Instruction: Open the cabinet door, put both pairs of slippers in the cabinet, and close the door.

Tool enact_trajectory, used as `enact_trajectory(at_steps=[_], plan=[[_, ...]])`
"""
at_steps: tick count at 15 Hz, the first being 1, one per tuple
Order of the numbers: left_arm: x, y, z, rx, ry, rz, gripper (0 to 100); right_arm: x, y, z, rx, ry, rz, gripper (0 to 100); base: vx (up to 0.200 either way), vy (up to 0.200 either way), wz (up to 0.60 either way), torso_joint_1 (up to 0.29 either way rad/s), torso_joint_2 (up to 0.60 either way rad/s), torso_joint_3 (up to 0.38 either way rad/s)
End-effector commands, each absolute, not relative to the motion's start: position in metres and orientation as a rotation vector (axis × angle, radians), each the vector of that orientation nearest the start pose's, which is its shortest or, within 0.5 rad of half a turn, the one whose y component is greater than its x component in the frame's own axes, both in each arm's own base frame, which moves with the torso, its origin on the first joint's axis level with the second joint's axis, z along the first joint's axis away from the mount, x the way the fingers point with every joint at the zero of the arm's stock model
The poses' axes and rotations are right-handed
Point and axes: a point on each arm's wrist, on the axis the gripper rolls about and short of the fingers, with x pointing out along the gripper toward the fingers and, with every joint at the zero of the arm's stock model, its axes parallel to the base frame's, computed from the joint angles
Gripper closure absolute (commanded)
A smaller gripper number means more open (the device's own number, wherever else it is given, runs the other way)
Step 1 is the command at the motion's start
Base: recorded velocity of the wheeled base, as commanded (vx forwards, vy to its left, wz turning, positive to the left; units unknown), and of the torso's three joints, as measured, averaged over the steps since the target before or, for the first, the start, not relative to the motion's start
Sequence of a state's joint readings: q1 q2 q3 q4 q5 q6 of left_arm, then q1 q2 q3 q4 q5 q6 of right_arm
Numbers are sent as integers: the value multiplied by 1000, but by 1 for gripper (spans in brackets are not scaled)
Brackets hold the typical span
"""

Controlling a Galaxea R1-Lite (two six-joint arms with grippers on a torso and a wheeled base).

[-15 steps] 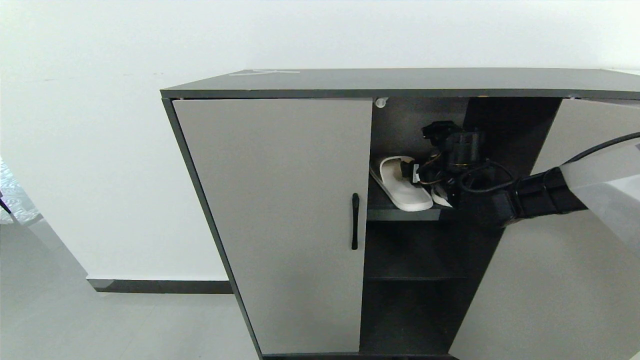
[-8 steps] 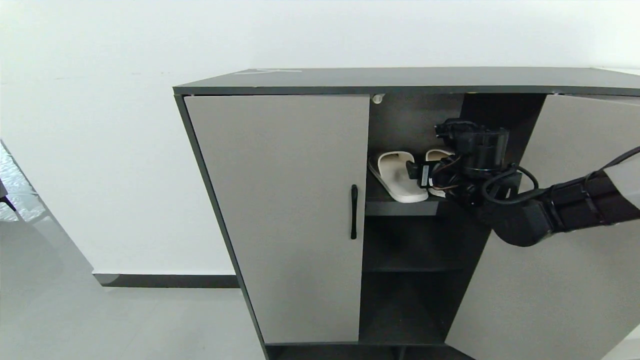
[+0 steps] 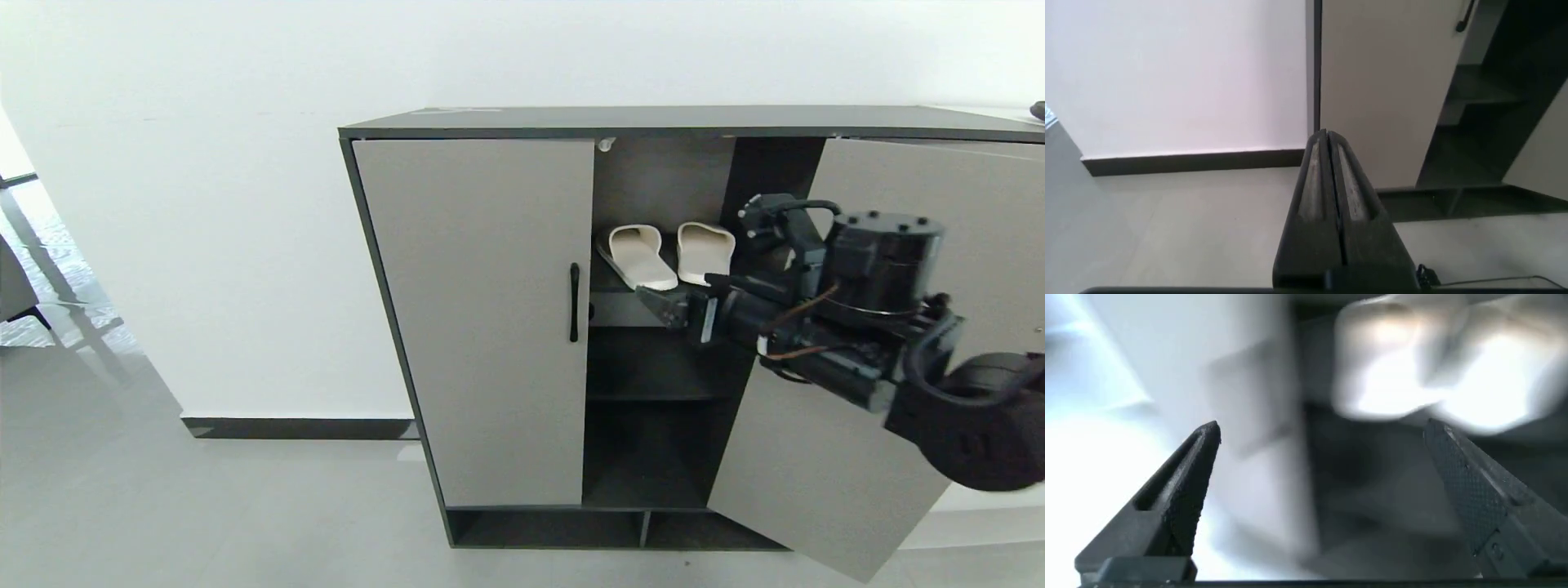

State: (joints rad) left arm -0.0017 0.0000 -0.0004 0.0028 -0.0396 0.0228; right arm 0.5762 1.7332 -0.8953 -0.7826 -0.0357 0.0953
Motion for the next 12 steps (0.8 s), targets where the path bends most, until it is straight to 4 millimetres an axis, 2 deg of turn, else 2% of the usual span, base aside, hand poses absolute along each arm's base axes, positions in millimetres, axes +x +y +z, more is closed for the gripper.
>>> enact_trajectory(at_steps=[1, 2, 3, 6, 12], plan=[[-23, -1, 75, 23, 4, -41, 100, 163, 133, 218, 169, 119, 1025, 0, 0, -200, 0, 2, -2, 7], [-23, -1, 75, 24, 4, -41, 100, 148, 122, 214, 173, 129, 1105, 0, 0, -200, 0, 2, 2, 2], [-23, -1, 75, 24, 4, -41, 100, 143, 116, 210, 178, 139, 1125, 0, 0, -200, 0, -2, 2, 7], [-23, -1, 75, 24, 4, -41, 100, 146, 110, 199, 123, 141, 1087, 0, 0, -200, 0, 1, 2, 9], [-23, -1, 75, 23, 4, -40, 100, 146, 110, 200, 112, 130, 1094, 0, 0, -200, 0, 4, 3, 4]])
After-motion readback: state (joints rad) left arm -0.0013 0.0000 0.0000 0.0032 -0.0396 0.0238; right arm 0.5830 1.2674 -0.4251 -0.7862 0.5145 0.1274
